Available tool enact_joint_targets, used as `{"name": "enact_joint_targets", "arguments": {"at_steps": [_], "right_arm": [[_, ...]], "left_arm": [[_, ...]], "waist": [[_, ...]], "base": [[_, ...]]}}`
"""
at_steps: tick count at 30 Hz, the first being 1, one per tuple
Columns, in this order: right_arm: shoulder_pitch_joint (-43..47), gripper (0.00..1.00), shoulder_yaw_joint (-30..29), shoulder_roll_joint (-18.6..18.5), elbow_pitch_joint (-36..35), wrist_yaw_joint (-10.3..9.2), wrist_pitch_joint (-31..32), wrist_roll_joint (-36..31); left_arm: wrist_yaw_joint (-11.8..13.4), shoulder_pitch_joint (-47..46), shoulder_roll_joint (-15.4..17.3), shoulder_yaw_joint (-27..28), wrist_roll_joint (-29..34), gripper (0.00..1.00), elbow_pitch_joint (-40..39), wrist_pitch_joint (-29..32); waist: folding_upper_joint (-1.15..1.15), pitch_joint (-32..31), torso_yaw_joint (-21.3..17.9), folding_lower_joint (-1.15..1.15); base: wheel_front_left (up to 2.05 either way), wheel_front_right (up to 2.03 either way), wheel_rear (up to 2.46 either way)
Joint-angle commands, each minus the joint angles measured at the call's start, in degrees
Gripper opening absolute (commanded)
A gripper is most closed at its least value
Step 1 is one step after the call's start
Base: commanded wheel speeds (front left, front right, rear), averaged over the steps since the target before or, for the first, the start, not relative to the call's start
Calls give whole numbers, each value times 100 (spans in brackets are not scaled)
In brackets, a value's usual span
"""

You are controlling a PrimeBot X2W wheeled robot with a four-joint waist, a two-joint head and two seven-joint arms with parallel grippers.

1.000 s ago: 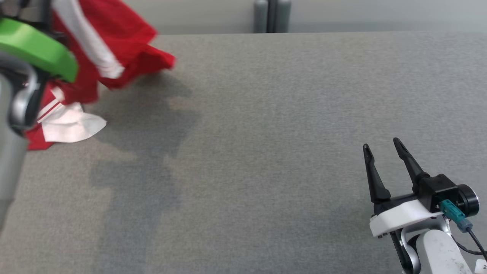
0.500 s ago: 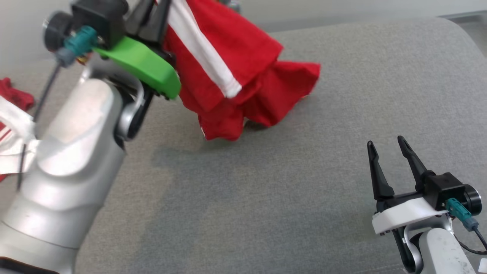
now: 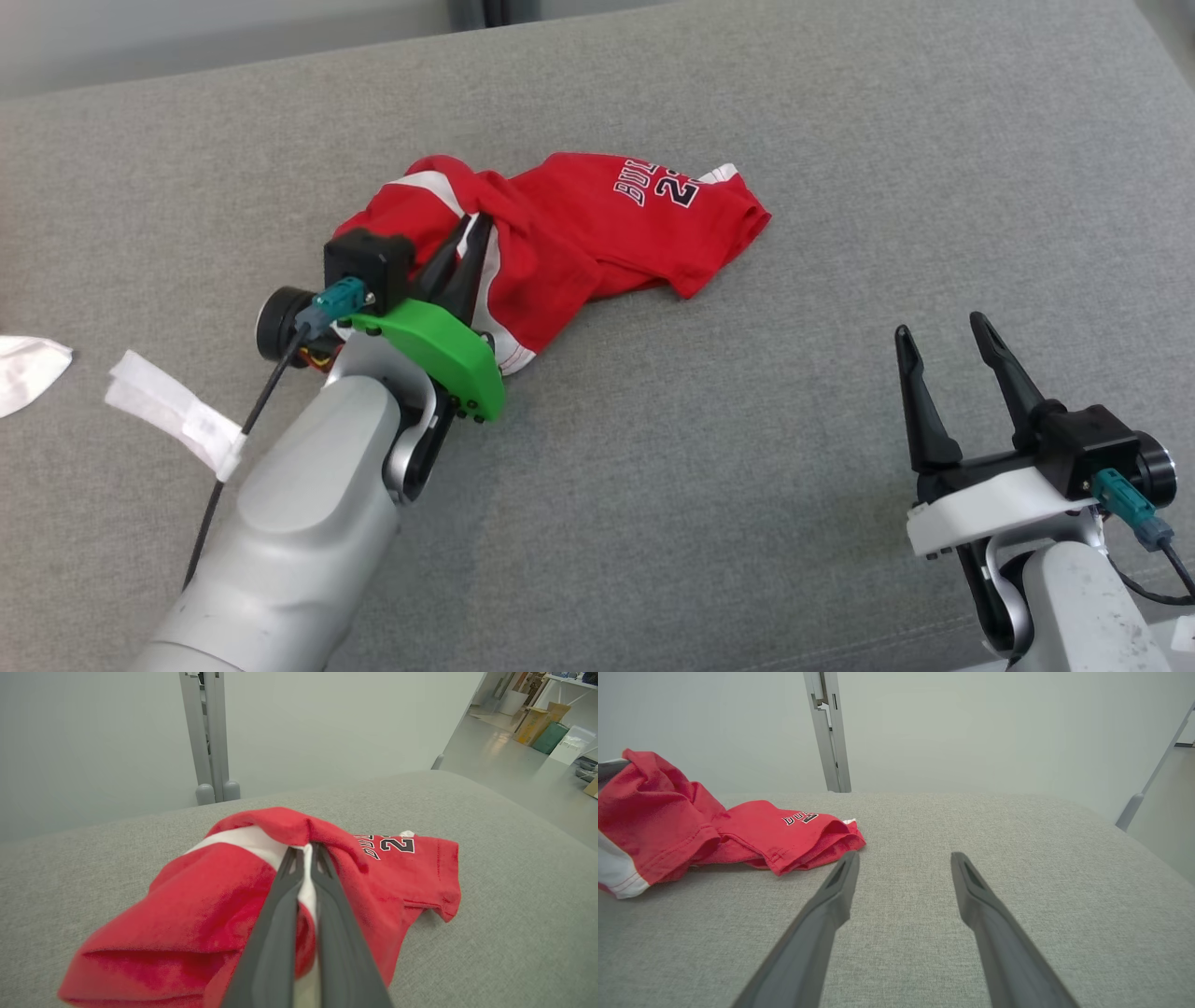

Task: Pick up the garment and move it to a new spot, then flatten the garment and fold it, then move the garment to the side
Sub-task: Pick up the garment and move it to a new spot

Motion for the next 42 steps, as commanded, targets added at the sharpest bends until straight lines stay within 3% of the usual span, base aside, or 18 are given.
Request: {"name": "enact_joint_targets", "arguments": {"at_steps": [1,6,7,8,9,19,31,42], "right_arm": [[-30,100,8,-20,5,-8,-2,25],[-43,100,4,-19,29,-8,-2,9],[-45,100,-4,-19,35,-8,-2,2],[-45,100,-17,-19,40,-8,-2,-8],[-37,100,-36,-20,45,-8,-2,-22],[162,100,-66,-20,117,-8,-2,-153],[512,100,-38,-20,153,-8,-2,-264],[712,100,28,-20,148,-8,-2,-202]], "left_arm": [[-39,105,-38,-36,-11,0,133,-63],[-132,235,-158,-55,102,0,493,-191],[-147,249,-165,-37,138,7,492,-208],[-147,278,-164,-6,186,41,453,-222],[-159,293,-162,55,246,100,356,-226],[-238,1141,-117,719,989,100,-559,-209],[-286,2263,-219,1461,1290,100,-1111,-210],[-291,3300,-403,2321,1538,100,-1598,-210]], "waist": [[0,67,-39,0],[0,77,-30,0],[0,71,-20,0],[0,58,-3,0],[0,40,19,0],[0,-435,295,0],[0,-1233,718,0],[0,-1484,907,0]], "base": [[0,0,0],[0,0,0],[0,0,0],[0,0,0],[0,0,0],[0,0,0],[0,0,0],[0,0,0]]}}
